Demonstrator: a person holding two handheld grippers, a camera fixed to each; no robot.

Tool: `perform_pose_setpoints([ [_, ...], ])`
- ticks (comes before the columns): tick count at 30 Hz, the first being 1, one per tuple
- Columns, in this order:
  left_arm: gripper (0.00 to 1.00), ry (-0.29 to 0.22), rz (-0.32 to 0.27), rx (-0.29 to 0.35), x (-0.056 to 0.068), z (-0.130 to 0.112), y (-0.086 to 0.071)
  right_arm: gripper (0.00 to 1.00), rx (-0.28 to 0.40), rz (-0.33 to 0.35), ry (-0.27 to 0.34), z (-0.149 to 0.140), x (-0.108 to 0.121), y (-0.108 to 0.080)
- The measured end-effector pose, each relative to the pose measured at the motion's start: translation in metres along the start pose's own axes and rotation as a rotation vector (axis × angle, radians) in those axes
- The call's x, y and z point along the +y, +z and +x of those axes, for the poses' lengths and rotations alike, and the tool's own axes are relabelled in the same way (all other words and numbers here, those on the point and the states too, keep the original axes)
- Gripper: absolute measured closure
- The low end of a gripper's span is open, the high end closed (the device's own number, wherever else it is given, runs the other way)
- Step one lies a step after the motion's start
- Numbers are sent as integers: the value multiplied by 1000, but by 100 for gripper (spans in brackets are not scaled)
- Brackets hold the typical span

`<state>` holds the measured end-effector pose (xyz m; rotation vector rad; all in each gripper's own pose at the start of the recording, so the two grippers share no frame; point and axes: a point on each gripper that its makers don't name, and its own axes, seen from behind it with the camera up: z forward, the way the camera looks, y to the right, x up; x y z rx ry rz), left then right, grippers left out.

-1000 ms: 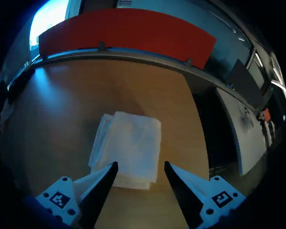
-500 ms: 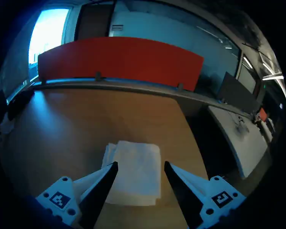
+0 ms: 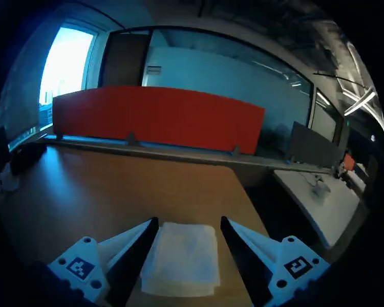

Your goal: Fold towel

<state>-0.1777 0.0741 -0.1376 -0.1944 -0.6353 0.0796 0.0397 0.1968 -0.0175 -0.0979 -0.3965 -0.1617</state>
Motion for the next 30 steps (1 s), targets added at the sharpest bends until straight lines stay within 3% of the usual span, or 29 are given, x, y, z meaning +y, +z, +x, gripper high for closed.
perform_pose_setpoints([
  [9, 8, 2, 9, 55, -8, 25, 4, 6, 100, 6, 26, 34, -15, -3],
  [20, 8, -3, 25, 132, -24, 58, 7, 6, 150, 39, 21, 57, -42, -7],
  [30, 8, -2, 49, 240, -44, 108, 18, 6, 207, 71, 47, 87, -75, -13],
])
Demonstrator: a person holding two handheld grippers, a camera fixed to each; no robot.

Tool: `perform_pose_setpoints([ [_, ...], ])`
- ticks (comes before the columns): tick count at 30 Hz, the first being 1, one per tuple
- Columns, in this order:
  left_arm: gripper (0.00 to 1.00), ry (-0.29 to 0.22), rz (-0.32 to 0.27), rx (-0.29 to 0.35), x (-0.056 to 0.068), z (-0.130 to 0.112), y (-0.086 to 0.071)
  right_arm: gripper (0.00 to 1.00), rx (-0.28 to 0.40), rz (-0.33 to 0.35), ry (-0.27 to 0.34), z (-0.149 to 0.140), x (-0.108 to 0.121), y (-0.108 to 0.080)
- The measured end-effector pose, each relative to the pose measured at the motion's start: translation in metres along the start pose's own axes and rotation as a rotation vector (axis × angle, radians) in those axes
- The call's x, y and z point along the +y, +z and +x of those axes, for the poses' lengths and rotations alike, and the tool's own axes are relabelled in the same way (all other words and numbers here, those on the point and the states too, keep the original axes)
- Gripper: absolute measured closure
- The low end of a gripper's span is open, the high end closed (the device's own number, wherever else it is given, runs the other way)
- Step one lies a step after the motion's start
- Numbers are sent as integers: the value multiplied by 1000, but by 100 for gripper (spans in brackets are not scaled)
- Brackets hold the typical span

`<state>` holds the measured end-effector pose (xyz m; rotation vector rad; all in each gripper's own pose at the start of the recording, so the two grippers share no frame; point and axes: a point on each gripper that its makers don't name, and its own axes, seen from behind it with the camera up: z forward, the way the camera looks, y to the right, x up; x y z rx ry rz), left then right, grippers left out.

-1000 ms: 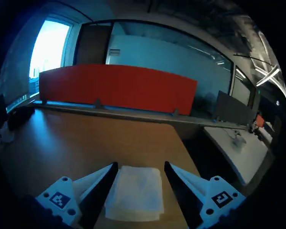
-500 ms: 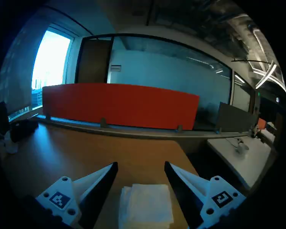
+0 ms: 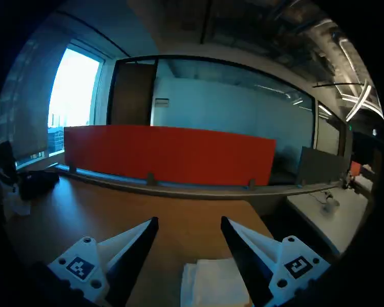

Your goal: Fold towel

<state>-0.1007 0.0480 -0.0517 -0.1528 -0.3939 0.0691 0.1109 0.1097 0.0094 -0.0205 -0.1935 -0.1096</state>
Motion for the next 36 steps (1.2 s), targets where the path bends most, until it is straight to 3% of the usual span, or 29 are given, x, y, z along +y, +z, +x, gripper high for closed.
perform_pose_setpoints([
  [9, 8, -55, 12, 119, -12, 45, 16, 5, 47, 41, 33, 26, -39, 1],
  [18, 8, -62, 33, 210, -24, 76, 21, 5, 83, 60, 37, 51, -80, 0],
  [32, 8, -100, 41, 276, -30, 91, 16, 5, 88, 71, 44, 66, -104, -3],
  [36, 8, -103, 36, 289, -27, 93, 16, 5, 85, 77, 42, 70, -109, -5],
])
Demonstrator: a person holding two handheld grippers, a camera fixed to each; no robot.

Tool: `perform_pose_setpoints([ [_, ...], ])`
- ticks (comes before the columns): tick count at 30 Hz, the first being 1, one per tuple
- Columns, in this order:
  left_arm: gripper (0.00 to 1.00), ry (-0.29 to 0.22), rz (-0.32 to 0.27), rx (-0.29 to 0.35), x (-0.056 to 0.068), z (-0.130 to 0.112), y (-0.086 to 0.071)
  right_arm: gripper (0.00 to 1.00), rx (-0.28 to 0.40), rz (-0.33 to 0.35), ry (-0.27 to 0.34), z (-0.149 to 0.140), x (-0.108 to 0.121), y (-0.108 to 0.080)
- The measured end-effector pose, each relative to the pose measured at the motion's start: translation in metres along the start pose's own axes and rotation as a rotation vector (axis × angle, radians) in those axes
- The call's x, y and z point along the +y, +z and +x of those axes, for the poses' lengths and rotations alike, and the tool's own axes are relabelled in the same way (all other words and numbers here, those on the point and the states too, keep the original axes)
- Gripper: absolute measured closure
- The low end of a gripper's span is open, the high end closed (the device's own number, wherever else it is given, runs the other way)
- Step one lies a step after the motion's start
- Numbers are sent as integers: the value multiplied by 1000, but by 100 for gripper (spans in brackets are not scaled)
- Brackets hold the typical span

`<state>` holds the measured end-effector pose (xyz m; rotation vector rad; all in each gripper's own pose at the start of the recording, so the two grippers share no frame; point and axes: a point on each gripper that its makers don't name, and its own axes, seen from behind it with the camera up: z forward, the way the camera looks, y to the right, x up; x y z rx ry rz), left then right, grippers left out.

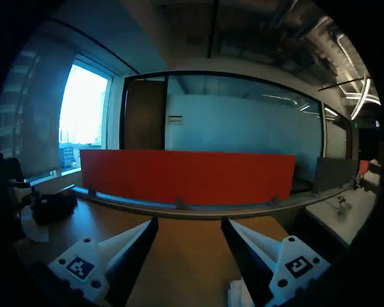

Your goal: Fold towel

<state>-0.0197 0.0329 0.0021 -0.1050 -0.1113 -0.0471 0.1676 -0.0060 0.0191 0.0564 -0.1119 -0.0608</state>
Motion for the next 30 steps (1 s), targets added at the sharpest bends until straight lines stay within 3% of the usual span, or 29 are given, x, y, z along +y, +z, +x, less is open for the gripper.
perform_pose_setpoints([
  [6, 9, 26, -1, 24, 5, 2, 0, 5, -12, 26, 14, 4, -16, -1],
  [12, 8, 17, 2, 57, 8, -3, -3, 5, 1, 38, 26, 7, -32, -5],
  [18, 8, 35, 3, 74, 11, -23, -7, 5, 2, 38, 33, 1, -37, -7],
  [30, 8, 47, 21, 113, 1, -75, -10, 5, 36, -1, 61, -14, -35, -16],
])
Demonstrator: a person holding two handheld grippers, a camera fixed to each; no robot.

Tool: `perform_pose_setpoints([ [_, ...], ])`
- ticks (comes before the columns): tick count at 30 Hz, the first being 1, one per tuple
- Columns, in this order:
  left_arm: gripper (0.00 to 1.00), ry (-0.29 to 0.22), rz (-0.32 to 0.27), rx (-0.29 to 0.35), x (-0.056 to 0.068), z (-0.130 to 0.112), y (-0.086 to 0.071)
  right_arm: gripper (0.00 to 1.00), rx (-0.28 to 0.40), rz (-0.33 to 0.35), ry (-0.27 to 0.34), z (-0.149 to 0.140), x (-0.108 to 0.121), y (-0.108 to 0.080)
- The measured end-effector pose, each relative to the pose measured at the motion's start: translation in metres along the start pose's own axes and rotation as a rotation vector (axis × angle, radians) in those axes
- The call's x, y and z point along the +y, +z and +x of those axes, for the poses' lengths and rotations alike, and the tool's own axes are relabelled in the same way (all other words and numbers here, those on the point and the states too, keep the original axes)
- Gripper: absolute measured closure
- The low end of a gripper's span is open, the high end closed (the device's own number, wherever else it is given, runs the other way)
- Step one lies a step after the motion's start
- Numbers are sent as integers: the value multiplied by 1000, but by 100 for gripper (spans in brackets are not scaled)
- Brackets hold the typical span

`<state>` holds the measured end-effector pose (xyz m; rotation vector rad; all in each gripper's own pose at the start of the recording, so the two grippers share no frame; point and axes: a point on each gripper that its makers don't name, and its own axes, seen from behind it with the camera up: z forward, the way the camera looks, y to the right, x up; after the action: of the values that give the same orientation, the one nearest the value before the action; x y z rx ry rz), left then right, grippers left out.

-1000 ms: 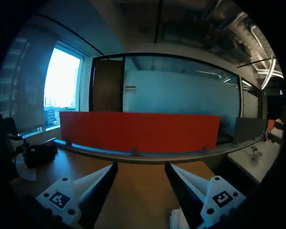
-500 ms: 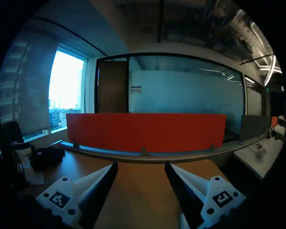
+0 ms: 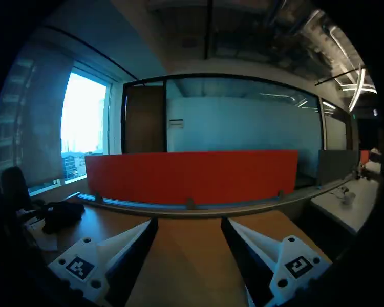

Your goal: Fold towel

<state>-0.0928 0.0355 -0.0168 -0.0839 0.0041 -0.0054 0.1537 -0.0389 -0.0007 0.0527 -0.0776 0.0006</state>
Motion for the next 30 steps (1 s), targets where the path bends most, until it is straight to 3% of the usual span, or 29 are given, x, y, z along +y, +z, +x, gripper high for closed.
perform_pose_setpoints([
  [12, 8, -19, 9, 18, -9, -55, 0, 5, 38, -20, 10, -22, 1, 0],
  [30, 9, -38, 31, 5, -19, -99, 1, 5, 26, -23, -19, -50, -6, 11],
])
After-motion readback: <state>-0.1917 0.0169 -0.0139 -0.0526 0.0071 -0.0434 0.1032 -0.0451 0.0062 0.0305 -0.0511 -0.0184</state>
